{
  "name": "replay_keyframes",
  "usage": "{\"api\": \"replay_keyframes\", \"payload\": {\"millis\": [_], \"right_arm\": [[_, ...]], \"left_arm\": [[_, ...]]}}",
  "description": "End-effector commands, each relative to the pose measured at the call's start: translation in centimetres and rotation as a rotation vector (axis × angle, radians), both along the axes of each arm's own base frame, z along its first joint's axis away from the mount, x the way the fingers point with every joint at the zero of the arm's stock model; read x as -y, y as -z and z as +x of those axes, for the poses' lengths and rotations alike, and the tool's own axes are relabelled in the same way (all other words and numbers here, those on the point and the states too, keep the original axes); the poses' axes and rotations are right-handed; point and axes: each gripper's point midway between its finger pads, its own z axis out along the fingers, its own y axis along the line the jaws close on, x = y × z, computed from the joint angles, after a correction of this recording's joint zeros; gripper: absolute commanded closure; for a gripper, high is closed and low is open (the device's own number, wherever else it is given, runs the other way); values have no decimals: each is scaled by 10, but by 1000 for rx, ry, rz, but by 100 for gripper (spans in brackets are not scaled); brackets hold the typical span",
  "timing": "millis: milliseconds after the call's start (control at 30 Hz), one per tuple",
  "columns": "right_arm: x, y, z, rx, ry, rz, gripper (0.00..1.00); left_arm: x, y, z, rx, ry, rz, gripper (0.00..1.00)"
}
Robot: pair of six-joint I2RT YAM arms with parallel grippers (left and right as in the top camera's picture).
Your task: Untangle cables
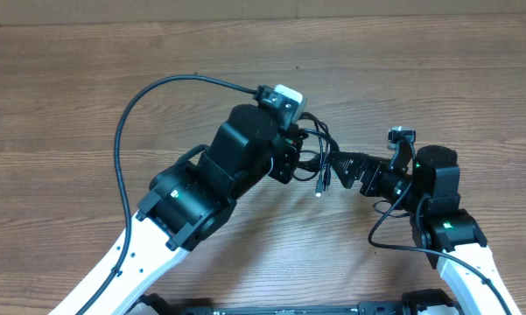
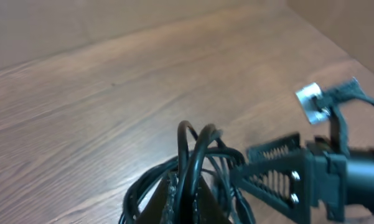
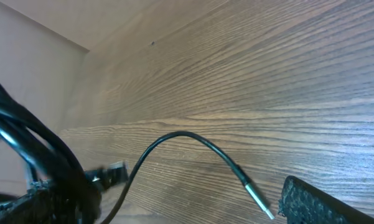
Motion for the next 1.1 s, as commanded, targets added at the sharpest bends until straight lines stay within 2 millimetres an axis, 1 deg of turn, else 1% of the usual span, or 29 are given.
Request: {"api": "replay_keyframes", "payload": {"millis": [0,100,233,300,333,400,433,500,533,600,633,667,700,733,833,933,1067], "right_arm": [[24,24,4,-54,111,-95,0],[24,25,4,-54,111,-95,0],[24,25,4,-55,111,-95,0],[24,25,4,-55,111,-95,0],[23,24,3,-54,108,-93,0],[21,23,4,-48,98,-85,0],[18,20,4,-40,85,-74,0],[9,11,3,2,24,-47,0],[-7,-2,0,87,-99,-29,0],[-32,-28,-12,244,-309,19,0],[-38,-36,-17,291,-365,34,0],[-49,-53,-26,385,-472,70,0],[-52,-59,-30,421,-509,83,0],[-56,-69,-34,471,-552,101,0],[-60,-84,-37,561,-596,108,0],[-61,-94,-38,626,-616,105,0],[-65,-109,-47,719,-683,116,0]], "left_arm": [[-51,-72,11,178,-268,-130,96],[-61,-78,12,194,-328,-156,96],[-62,-81,12,199,-330,-164,96],[-55,-78,8,193,-278,-143,96],[-48,-75,4,196,-206,-109,96],[-40,-72,-1,200,-130,-71,96],[-34,-68,-6,206,-63,-32,96],[-29,-59,-13,204,18,30,96],[-25,-52,-19,200,77,73,96],[-20,-42,-29,194,172,127,96],[-17,-40,-32,194,207,140,96],[-12,-36,-40,194,281,155,96],[-8,-35,-45,195,317,157,96],[-2,-34,-53,196,387,153,96],[12,-31,-73,186,538,126,96],[16,-26,-76,168,568,120,96],[23,-21,-80,138,610,101,96]]}}
